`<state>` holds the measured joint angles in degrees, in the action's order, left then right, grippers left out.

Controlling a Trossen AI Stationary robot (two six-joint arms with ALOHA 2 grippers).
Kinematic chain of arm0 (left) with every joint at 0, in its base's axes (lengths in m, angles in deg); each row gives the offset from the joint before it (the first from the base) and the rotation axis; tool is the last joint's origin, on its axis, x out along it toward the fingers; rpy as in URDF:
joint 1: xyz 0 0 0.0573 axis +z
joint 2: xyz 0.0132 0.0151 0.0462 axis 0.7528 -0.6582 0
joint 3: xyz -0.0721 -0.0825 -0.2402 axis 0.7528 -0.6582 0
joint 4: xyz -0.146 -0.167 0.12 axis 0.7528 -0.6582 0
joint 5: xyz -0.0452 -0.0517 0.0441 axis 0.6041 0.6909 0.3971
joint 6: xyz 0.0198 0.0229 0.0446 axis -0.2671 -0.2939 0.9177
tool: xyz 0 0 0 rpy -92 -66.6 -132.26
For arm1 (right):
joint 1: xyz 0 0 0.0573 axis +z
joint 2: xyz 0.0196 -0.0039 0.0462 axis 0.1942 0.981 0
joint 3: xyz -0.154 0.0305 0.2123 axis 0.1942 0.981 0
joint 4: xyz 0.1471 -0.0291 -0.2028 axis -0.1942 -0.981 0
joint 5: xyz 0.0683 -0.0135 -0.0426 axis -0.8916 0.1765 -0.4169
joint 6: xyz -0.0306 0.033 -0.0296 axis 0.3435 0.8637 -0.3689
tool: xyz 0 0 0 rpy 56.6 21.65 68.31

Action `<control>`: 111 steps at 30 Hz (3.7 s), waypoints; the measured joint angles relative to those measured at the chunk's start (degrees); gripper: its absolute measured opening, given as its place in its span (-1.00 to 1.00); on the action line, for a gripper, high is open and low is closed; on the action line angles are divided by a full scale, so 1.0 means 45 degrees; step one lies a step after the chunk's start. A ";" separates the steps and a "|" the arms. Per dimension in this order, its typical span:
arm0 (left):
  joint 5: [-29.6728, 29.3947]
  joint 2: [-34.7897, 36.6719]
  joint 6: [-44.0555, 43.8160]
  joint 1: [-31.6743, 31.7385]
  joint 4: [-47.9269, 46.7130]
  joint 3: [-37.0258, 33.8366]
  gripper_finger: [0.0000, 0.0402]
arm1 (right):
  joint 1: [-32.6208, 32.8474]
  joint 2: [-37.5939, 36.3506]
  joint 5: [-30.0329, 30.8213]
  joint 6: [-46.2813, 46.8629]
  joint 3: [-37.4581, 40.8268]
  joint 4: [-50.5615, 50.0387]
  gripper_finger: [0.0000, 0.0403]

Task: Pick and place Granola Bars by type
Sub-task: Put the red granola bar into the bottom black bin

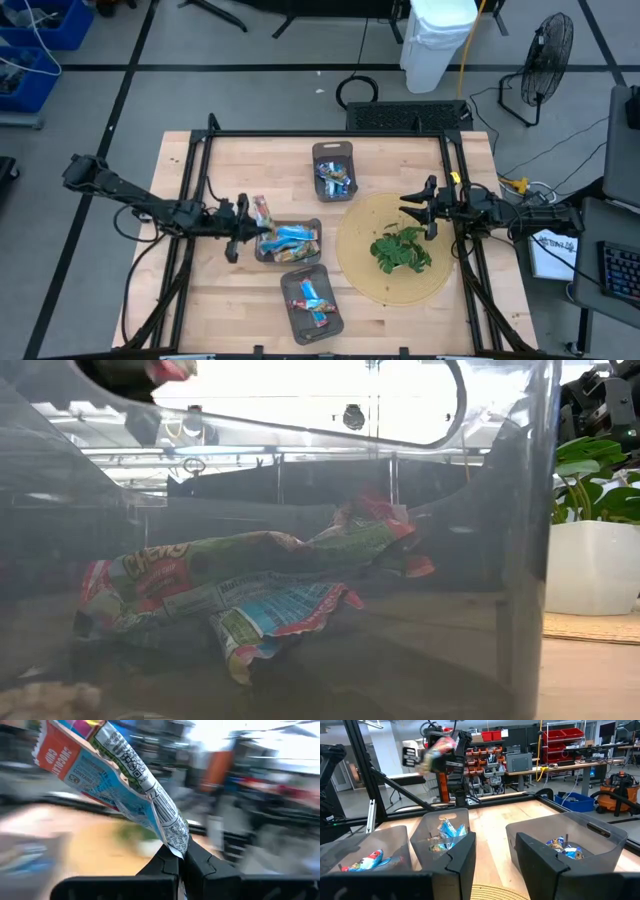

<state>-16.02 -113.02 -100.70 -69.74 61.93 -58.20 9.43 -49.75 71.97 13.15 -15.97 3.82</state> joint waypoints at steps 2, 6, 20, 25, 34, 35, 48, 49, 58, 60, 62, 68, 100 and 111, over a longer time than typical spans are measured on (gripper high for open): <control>0.2177 -0.0001 -0.0276 -0.0006 0.0028 0.0021 -0.96 | -0.0002 0.0000 0.0004 -0.0005 0.0001 0.0000 -0.35; 0.6133 -0.0015 -0.1126 -0.0024 -0.0342 0.0021 -0.98 | -0.0002 0.0000 0.0000 -0.0005 0.0000 0.0000 -0.35; 0.5548 -0.0013 -0.1787 -0.0015 -0.1203 0.0031 -0.91 | -0.0003 0.0000 0.0003 -0.0005 -0.0003 0.0000 -0.35; 0.5215 -0.0010 -0.1546 -0.0015 -0.1203 0.0031 -0.97 | 0.0001 0.0000 0.0000 -0.0004 -0.0002 0.0000 -0.35; 0.0902 -0.0010 0.0274 -0.0015 -0.1326 0.0036 -0.97 | 0.0001 0.0000 0.0000 -0.0005 -0.0003 0.0000 -0.35; 0.0311 -0.0010 0.0814 -0.0015 -0.1329 0.0036 -0.96 | 0.0001 0.0000 0.0000 0.0000 -0.0003 0.0000 -0.35; -0.3380 -0.0010 0.4357 -0.0013 -0.1274 0.0036 -0.98 | -0.0002 0.0000 0.0001 -0.0005 -0.0001 0.0000 -0.35; -0.3389 -0.0010 0.4449 -0.0010 -0.1265 0.0036 -0.97 | -0.0003 0.0000 0.0003 -0.0003 0.0002 0.0000 -0.35; -0.3215 -0.0022 0.3902 -0.0013 -0.0702 0.0069 -0.98 | -0.0002 0.0000 0.0000 -0.0001 0.0002 0.0000 -0.35; -0.3012 -0.0173 0.3584 -0.0015 -0.0737 0.0189 -0.98 | -0.0003 -0.0003 0.0000 -0.0005 0.0000 0.0000 -0.35; -0.2863 -0.0424 0.3622 -0.0079 -0.0777 0.0405 -0.98 | -0.0003 -0.0001 0.0001 0.0000 -0.0003 0.0000 -0.35; -0.2664 -0.1613 0.3915 -0.0155 -0.3044 0.2474 -0.98 | 0.0002 -0.0005 0.0000 -0.0005 -0.0003 -0.0002 -0.35; 0.2872 -0.9727 -0.0998 -0.0719 -1.1742 1.1998 -0.96 | 0.0002 -0.0005 0.0000 -0.0002 -0.0003 0.0000 -0.35; 0.3665 -1.0040 -0.4538 -0.1481 -1.2127 1.1994 -0.98 | 0.0000 -0.0005 0.0000 -0.0002 -0.0003 0.0000 -0.35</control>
<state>0.48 -158.20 -121.13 -76.40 7.36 -4.22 9.43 -49.77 71.97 13.14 -15.98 3.82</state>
